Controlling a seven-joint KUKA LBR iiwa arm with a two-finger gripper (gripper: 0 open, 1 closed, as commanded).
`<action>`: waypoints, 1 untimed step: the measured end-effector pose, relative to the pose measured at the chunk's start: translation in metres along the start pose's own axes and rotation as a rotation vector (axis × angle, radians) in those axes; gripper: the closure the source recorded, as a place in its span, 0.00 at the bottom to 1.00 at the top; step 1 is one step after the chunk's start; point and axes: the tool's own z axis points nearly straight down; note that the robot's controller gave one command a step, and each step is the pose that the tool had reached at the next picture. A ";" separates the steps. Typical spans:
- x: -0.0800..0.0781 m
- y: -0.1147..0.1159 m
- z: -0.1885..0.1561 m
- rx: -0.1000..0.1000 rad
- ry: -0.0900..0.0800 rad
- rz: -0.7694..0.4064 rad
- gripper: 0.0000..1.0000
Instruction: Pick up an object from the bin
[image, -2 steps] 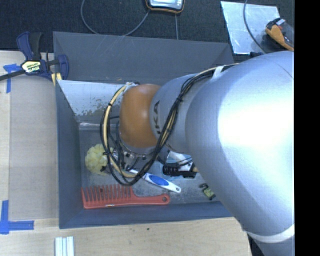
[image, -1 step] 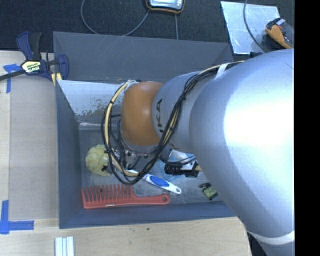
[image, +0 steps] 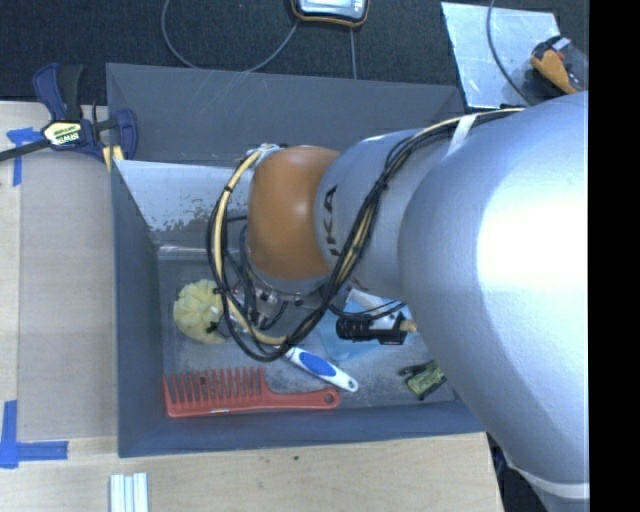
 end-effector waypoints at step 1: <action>0.000 0.000 -0.022 -0.001 -0.001 -0.001 1.00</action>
Offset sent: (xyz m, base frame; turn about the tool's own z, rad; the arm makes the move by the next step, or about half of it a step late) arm 0.0001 0.0002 0.0236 -0.0002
